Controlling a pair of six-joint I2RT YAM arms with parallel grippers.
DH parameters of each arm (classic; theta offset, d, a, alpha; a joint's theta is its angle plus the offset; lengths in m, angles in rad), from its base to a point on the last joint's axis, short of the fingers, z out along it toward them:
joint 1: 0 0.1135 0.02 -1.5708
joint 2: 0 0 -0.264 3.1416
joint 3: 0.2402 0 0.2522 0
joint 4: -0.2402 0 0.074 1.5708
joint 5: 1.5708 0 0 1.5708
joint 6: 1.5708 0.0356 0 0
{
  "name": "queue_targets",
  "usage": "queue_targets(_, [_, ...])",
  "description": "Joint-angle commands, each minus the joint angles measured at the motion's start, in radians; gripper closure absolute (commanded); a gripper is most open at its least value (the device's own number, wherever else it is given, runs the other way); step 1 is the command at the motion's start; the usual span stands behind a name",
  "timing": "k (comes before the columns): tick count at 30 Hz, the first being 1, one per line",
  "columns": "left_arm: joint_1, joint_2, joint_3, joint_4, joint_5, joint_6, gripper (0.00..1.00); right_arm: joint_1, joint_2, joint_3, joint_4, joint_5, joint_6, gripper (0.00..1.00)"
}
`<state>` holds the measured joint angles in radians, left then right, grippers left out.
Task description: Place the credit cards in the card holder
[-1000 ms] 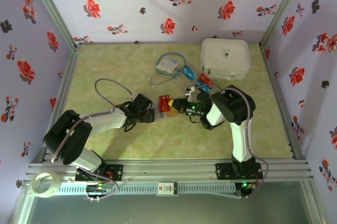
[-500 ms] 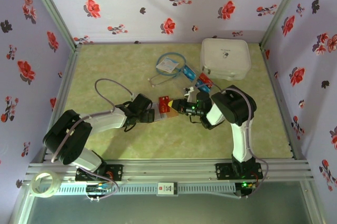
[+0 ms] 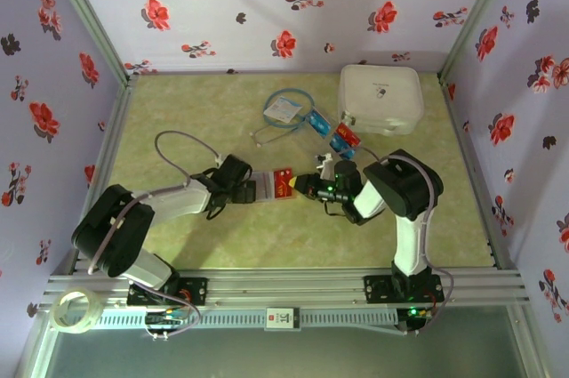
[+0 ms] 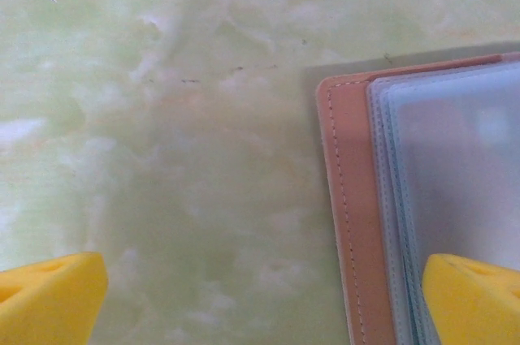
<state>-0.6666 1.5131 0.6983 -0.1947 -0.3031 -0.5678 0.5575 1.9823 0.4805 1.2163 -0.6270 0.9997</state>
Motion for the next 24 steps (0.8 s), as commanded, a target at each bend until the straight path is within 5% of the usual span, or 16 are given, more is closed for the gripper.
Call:
queue_targets(1, [0.025, 0.013, 0.006, -0.023, -0.028, 0.052, 0.00, 0.041, 0.014, -0.032, 0.022, 0.054, 0.024, 1.00])
queue_targets(7, [0.035, -0.012, 0.021, -0.034, -0.003, 0.082, 0.00, 0.061, 0.027, -0.036, 0.121, 0.074, 0.092, 1.00])
queue_targets(17, [0.035, -0.039, -0.022, -0.022, 0.012, 0.059, 0.00, 0.061, -0.134, 0.015, -0.077, 0.144, 0.036, 1.00])
queue_targets(24, [0.035, -0.032, -0.036, -0.005, 0.018, 0.054, 0.00, 0.063, -0.101, 0.062, -0.075, 0.186, 0.064, 1.00])
